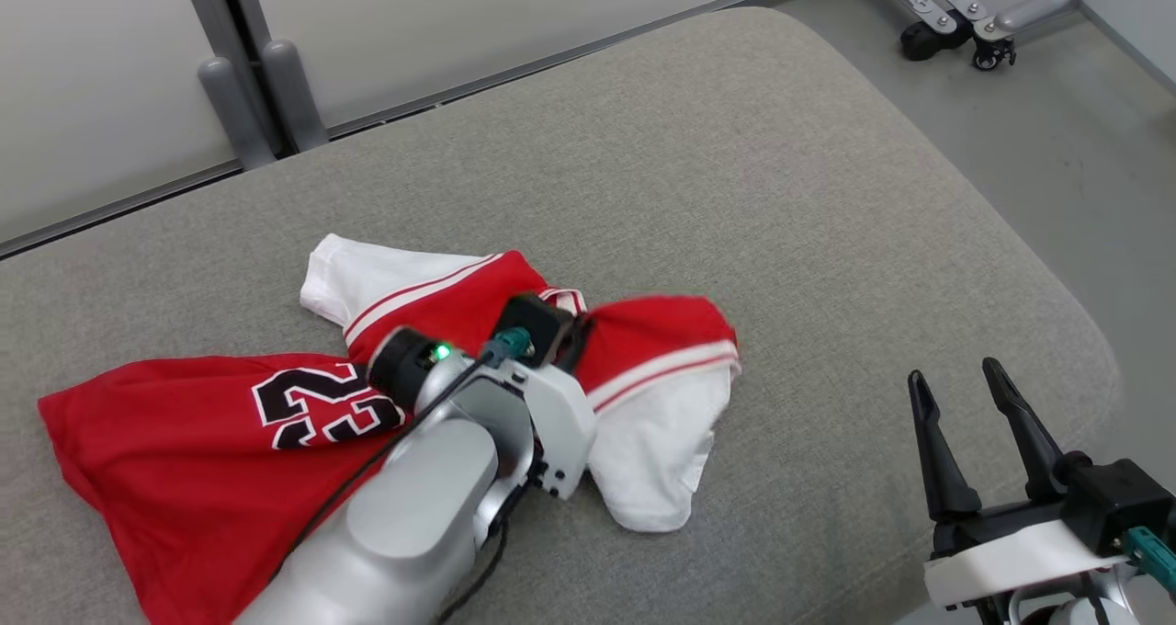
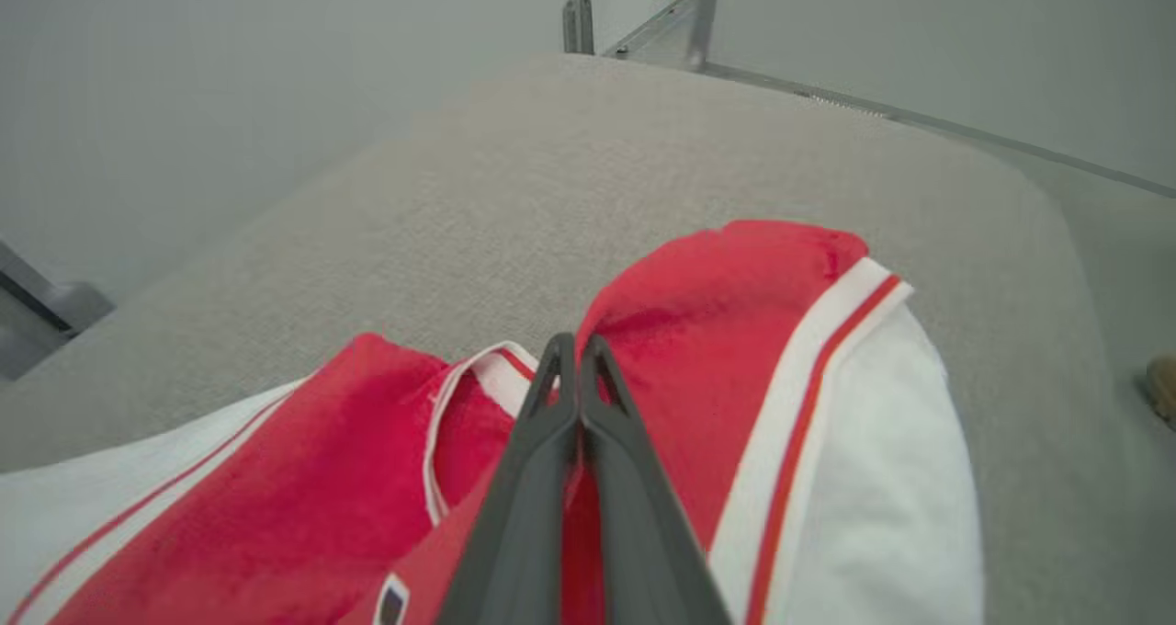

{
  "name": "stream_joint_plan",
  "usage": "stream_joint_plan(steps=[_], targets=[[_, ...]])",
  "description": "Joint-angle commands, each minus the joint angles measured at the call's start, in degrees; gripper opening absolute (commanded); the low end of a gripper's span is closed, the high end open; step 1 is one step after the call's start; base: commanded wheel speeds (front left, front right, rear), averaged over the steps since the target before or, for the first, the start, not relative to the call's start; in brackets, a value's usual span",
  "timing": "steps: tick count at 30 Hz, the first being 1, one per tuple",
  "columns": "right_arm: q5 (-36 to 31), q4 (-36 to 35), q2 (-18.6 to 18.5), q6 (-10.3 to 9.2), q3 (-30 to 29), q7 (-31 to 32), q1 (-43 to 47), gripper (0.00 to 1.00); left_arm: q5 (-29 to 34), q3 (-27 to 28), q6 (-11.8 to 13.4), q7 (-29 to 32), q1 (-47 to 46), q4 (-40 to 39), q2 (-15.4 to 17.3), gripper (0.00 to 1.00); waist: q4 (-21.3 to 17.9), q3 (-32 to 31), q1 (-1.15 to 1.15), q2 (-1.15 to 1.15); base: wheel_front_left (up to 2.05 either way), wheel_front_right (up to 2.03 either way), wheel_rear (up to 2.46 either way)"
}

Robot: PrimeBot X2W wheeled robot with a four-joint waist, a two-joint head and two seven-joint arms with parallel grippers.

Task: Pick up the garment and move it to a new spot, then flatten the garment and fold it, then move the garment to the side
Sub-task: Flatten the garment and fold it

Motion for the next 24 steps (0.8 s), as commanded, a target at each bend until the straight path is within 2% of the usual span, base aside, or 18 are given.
stream_joint_plan(steps=[1, 3, 5, 9, 10, 11, 12, 13, 16, 20, 21, 24], targets=[[0.30, -0.12, -0.07, 0.01, -0.32, -0.02, -0.03, 1.00, 0.52, 0.74, 1.57, -0.76, -1.93, 1.19, 0.48, 0.00, 0.87, 0.10, 0.00, 0.00, 0.00, 0.00, 0.00], [0.35, 0.05, -0.08, 0.01, -0.11, -0.02, -0.27, 1.00, 0.91, 1.78, 3.78, -1.99, -3.58, 3.71, 0.96, 0.00, 1.45, 0.18, 0.00, 0.00, 0.00, 0.00, 0.00], [0.44, 0.19, -0.16, 0.01, 0.15, -0.02, -0.75, 1.00, 1.07, 2.24, 4.43, -2.75, -4.88, 6.57, 1.46, 0.00, 1.91, 0.26, 0.00, 0.00, 0.00, 0.00, 0.00], [0.59, 0.58, -0.44, 0.01, 1.00, -0.02, -1.31, 1.00, -0.23, 1.79, 0.98, -3.80, -6.12, 10.86, 0.81, 0.00, 2.39, 0.49, 0.00, 0.00, 0.00, 0.00, 0.00], [0.64, 0.65, -0.55, 0.01, 1.12, -0.02, -1.45, 1.00, -0.19, 1.37, 0.04, -4.32, -6.17, 11.61, 0.91, 0.15, 2.51, 0.55, 0.00, 0.00, 0.00, 0.00, 0.00], [0.71, 0.65, -0.60, 0.01, 1.17, -0.02, -1.60, 1.00, -0.82, 1.45, -0.49, -5.30, -6.05, 12.02, 0.80, 0.45, 2.64, 0.60, 0.00, 0.00, 0.00, 0.00, 0.00], [0.75, 0.64, -0.66, 0.01, 1.13, -0.02, -1.65, 1.00, -1.20, 1.53, -0.74, -6.08, -5.88, 12.54, 0.70, 0.89, 2.80, 0.62, 0.00, 0.00, 0.00, 0.00, 0.00], [0.75, 0.61, -0.75, 0.01, 1.00, -0.02, -1.62, 1.00, -1.40, 1.31, -0.83, -6.99, -5.81, 12.92, 0.63, 1.00, 3.02, 0.68, 0.00, 0.00, 0.00, 0.00, 0.00], [0.54, 0.67, -1.06, 0.01, 0.67, -0.02, -1.12, 1.00, -2.60, 1.48, -0.27, -9.96, -5.23, 12.71, 0.42, 1.00, 3.89, 0.41, 0.00, 0.00, 0.00, 0.00, 0.00], [-0.06, 0.32, -1.95, 0.01, -0.22, -0.02, -0.37, 1.00, -3.84, 4.49, 3.12, -12.94, -3.48, 8.06, 0.41, 1.00, 5.53, -0.96, 0.00, 0.00, 0.00, 0.00, 0.00], [-0.06, 0.32, -1.95, 0.01, -0.22, -0.02, -0.37, 1.00, -3.84, 4.49, 3.12, -12.94, -3.48, 8.06, 0.41, 1.00, 5.53, -0.96, 0.00, 0.00, 0.00, 0.00, 0.00], [-0.68, -0.73, -2.64, 0.01, -1.48, -0.02, 0.40, 1.00, -1.24, 9.97, 6.92, -13.10, 1.39, -2.68, 2.04, 1.00, 7.43, -2.42, 0.00, 0.00, 0.00, 0.00, 0.00]])
